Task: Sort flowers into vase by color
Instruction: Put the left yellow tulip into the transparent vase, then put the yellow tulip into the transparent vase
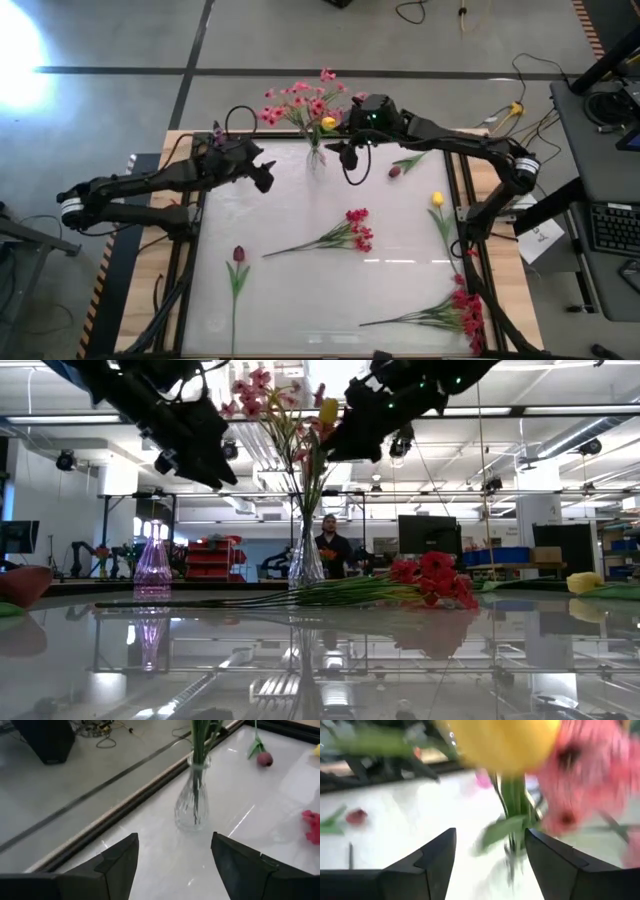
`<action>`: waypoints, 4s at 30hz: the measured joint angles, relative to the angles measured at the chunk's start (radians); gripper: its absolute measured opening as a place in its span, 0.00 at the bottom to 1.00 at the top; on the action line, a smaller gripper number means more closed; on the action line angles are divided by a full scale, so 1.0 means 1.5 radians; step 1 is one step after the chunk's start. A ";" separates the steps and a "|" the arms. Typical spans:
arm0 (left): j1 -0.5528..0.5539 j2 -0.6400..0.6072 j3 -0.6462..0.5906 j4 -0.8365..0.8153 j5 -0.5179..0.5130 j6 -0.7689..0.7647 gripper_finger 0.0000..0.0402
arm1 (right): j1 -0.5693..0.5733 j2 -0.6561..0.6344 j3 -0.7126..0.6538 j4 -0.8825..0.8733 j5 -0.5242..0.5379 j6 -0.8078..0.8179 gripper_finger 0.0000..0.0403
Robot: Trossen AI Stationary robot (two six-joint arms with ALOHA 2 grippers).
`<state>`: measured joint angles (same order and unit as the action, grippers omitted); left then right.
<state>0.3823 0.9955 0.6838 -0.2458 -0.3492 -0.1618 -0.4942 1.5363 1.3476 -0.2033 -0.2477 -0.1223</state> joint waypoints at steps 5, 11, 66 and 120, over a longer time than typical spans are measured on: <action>-0.031 -0.063 -0.063 0.007 0.000 -0.022 0.59 | 0.016 -0.059 0.000 -0.120 0.088 -0.004 0.61; -0.085 -0.090 -0.112 0.014 0.000 -0.046 0.59 | 0.020 -0.132 -0.001 -0.256 0.135 0.065 0.63; -0.363 0.072 -0.088 0.204 -0.030 -0.213 0.59 | -0.086 -0.189 -0.486 -0.542 0.142 0.481 0.03; -0.084 0.481 0.040 0.557 -0.147 -0.199 0.59 | -0.292 0.212 0.243 0.378 -0.437 0.509 0.03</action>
<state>0.2558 1.7169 0.7441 0.5899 -0.5697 -0.4606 -0.9326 1.8545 1.7117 0.3634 -0.9039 0.6415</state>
